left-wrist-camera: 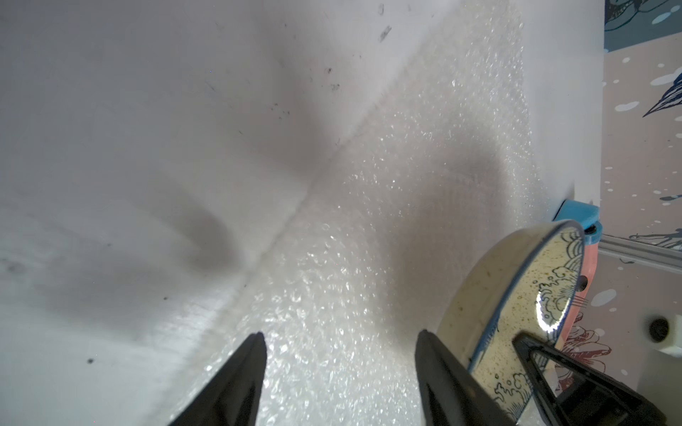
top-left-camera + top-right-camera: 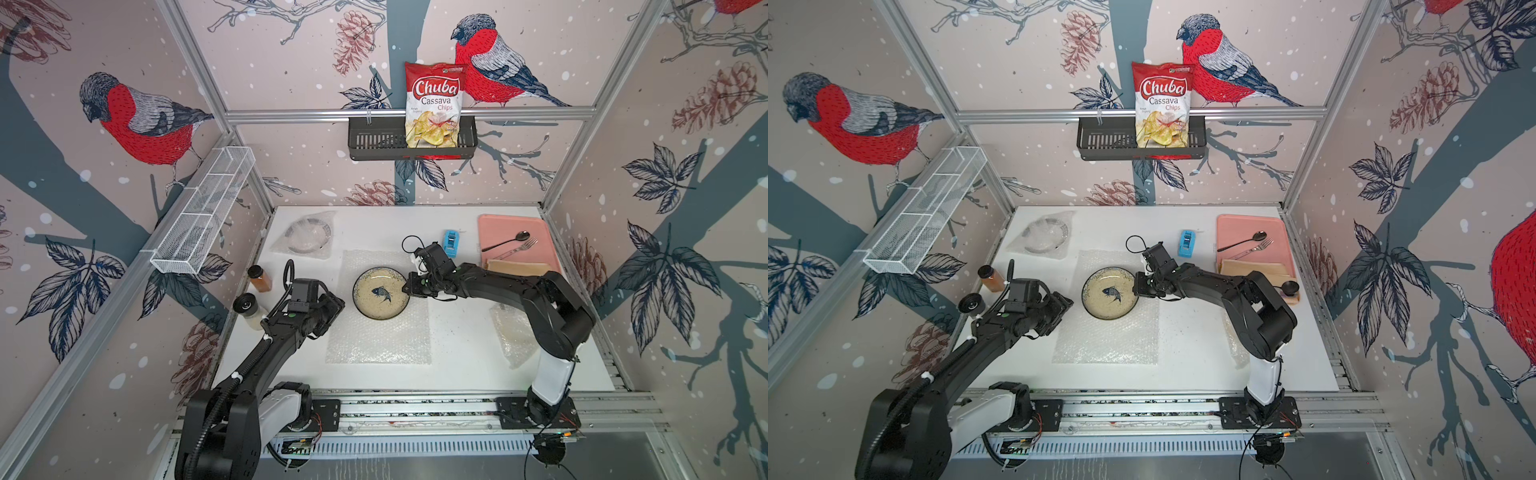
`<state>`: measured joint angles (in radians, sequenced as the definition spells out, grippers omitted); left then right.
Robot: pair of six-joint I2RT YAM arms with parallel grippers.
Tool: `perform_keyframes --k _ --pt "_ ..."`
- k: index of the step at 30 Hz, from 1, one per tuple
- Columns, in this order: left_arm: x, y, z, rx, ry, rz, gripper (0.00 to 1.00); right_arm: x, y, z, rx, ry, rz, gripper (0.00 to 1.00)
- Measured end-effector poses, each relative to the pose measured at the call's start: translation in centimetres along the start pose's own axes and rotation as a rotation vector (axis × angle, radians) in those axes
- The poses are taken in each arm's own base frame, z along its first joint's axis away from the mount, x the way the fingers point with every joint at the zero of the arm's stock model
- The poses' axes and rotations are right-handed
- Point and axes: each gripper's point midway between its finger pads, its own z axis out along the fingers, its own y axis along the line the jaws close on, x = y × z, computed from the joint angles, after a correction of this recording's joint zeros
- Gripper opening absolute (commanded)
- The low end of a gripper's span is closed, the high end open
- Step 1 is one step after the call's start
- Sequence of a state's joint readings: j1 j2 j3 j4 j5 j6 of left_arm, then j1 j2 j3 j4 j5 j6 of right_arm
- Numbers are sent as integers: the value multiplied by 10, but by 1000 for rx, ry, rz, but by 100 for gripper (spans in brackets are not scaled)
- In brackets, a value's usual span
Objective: Wrap dinner plates in bubble wrap
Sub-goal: Place the plate on the bubble wrap.
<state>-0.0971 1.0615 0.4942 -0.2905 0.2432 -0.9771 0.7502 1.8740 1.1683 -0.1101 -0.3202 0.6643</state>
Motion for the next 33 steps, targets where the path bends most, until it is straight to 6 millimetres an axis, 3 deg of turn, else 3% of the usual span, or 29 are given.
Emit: perform_keyframes --k 9,14,21,24,29,33 --pt "4 19 -4 -32 17 5 67 11 7 8 4 23 -3 0" --pt "3 20 -7 -27 12 7 67 24 -3 12 28 48 8 0" --pt "8 25 -10 -36 17 8 67 28 -15 12 53 52 23 1" --pt "11 29 -12 -50 28 4 67 28 -18 14 57 50 23 6" --pt "23 43 -13 -108 79 -14 67 27 -16 17 43 42 20 24" --pt "37 54 -16 -178 132 -6 62 22 -9 8 21 17 9 28"
